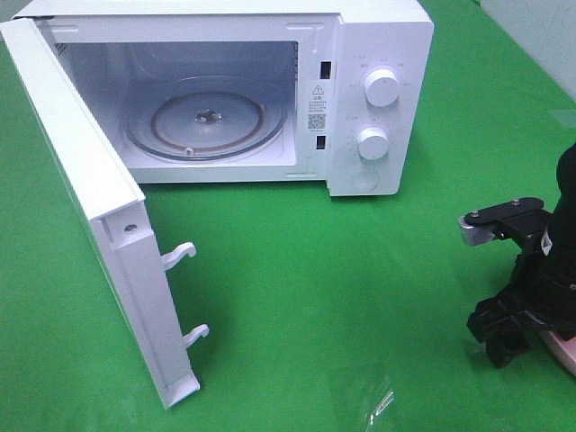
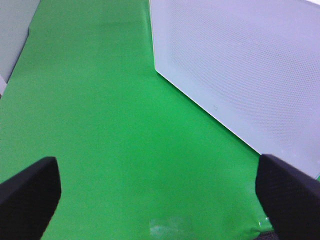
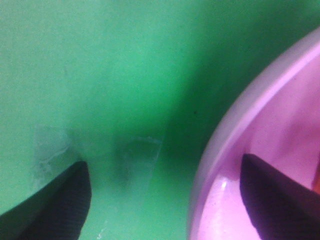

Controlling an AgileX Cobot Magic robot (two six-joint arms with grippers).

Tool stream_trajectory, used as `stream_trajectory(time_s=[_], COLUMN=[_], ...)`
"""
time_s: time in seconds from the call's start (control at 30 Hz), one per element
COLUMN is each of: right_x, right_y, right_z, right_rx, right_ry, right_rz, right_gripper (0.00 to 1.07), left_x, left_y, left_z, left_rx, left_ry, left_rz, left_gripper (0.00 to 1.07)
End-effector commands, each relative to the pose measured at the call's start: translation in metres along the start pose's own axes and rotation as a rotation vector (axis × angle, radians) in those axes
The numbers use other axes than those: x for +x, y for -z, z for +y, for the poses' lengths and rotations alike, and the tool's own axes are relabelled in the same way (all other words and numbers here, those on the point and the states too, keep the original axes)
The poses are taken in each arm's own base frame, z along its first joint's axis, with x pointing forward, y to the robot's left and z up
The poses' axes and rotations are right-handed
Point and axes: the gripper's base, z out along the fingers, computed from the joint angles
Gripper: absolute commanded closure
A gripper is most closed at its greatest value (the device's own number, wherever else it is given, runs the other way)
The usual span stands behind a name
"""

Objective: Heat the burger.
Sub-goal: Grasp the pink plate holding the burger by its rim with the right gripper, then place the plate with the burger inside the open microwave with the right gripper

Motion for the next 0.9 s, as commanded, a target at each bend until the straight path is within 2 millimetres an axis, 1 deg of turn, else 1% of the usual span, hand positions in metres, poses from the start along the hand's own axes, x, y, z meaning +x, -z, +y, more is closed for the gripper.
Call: stream_trajectory(time_s=[0.03,0.07,0.1,0.13,0.17,0.2,0.23,0.27,0.3,0.33,0.37,0.4,0.43,0.47,0.53,0.9], right_x=[0.0006,0.0006,0.0007,0.0007,0.0007,0.0007,0.0007,0.0007,0.0008,0.0008,0.0017,0.0017,0.0020,0.0020,0.0015,0.0016], right_y=[-0.0013,-0.0013,-0.0013,-0.0013,-0.0013,-0.0013,-0.0013,-0.0013,-0.0013,-0.0013,-0.0013,-0.0013,-0.0013,-0.0013,-0.0013,-0.0013], right_z=[-0.0006,-0.0006,-0.0007,-0.0007,-0.0009,-0.0009,-0.0013,-0.0013,-0.0013,-0.0013,-0.0014,-0.0014,-0.0015,-0.0015,-0.0022,-0.0027], right_rx=[0.004,0.004,0.004,0.004,0.007,0.007,0.010,0.010,0.010,0.010,0.012,0.012,0.013,0.013,0.021,0.027], right_ry=[0.004,0.004,-0.002,-0.002,-0.008,-0.008,-0.012,-0.012,-0.017,-0.017,-0.017,-0.017,-0.009,-0.009,0.018,-0.006], right_rz=[0.005,0.005,0.006,0.006,0.005,0.005,0.005,0.005,0.006,0.006,0.016,0.016,0.020,0.020,0.014,0.015], right_gripper=[0.38,0.38,0.42,0.42,0.48,0.48,0.57,0.57,0.63,0.63,0.82,0.82,0.88,0.88,1.07,1.07], left_x=[0.0004,0.0004,0.0004,0.0004,0.0004,0.0004,0.0004,0.0004,0.0004,0.0004,0.0004,0.0004,0.0004,0.0004,0.0004,0.0004], left_y=[0.0015,0.0015,0.0015,0.0015,0.0015,0.0015,0.0015,0.0015,0.0015,0.0015,0.0015,0.0015,0.0015,0.0015,0.0015,0.0015], left_z=[-0.0005,-0.0005,-0.0005,-0.0005,-0.0005,-0.0005,-0.0005,-0.0005,-0.0005,-0.0005,-0.0005,-0.0005,-0.0005,-0.0005,-0.0005,-0.0005], left_rx=[0.004,0.004,0.004,0.004,0.004,0.004,0.004,0.004,0.004,0.004,0.004,0.004,0.004,0.004,0.004,0.004], left_ry=[-0.001,-0.001,-0.001,-0.001,-0.001,-0.001,-0.001,-0.001,-0.001,-0.001,-0.001,-0.001,-0.001,-0.001,-0.001,-0.001], left_rz=[-0.030,-0.030,-0.030,-0.030,-0.030,-0.030,-0.030,-0.030,-0.030,-0.030,-0.030,-0.030,-0.030,-0.030,-0.030,-0.030], left_gripper=[0.09,0.09,0.09,0.09,0.09,0.09,0.09,0.09,0.09,0.09,0.09,0.09,0.09,0.09,0.09,0.09])
